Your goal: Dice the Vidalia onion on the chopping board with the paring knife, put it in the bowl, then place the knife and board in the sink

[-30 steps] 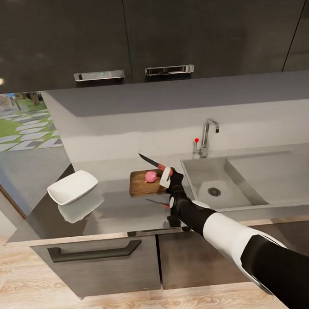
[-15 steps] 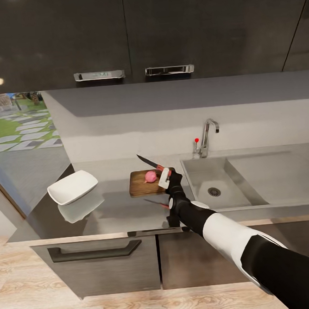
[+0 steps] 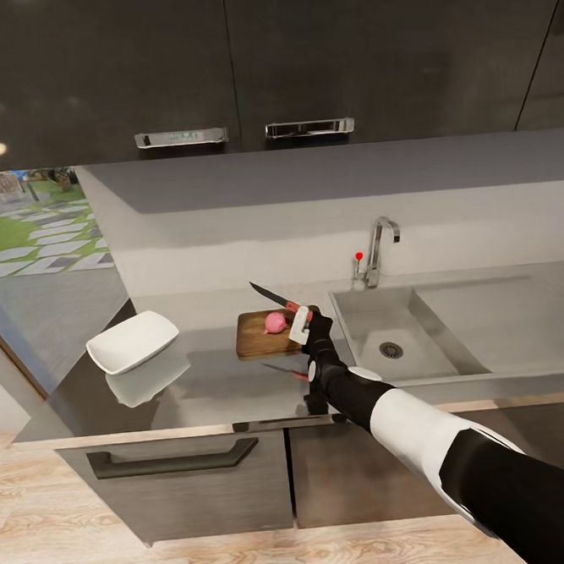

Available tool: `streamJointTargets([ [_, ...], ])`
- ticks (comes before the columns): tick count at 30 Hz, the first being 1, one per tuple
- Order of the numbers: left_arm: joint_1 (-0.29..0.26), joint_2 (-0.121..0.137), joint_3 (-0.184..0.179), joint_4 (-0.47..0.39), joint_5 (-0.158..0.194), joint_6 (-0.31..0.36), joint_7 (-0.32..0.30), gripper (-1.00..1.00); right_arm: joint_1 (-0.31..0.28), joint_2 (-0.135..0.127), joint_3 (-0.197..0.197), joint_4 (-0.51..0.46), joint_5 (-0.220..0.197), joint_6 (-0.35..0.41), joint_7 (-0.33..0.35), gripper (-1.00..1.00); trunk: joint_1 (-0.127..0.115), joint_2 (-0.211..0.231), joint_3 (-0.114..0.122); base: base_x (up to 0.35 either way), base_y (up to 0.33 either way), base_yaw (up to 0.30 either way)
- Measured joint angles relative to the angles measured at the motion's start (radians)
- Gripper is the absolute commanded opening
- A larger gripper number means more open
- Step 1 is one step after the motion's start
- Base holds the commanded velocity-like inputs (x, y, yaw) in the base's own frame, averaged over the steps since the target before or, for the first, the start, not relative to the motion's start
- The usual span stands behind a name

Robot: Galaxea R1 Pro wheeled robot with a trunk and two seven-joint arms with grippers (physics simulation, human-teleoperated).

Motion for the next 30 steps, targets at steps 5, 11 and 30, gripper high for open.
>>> streamJointTargets([
  [5,0.000,0.000,0.000,0.000,0.000,0.000,0.000,1.00,0.000,0.000,0.002,0.001,-0.001,0.002,0.001,-1.00,0.000,0.000,0.000,0.115,0.000,0.000],
  [11,0.000,0.000,0.000,0.000,0.000,0.000,0.000,1.00,0.000,0.000,0.010,0.003,-0.002,0.006,0.009,-1.00,0.000,0.000,0.000,0.061,0.000,0.000],
  [30,0.000,0.001,0.000,0.000,0.001,-0.001,0.000,1.00,0.000,0.000,0.055,0.008,0.000,0.006,0.140,-1.00,0.000,0.000,0.000,0.002,0.000,0.000],
])
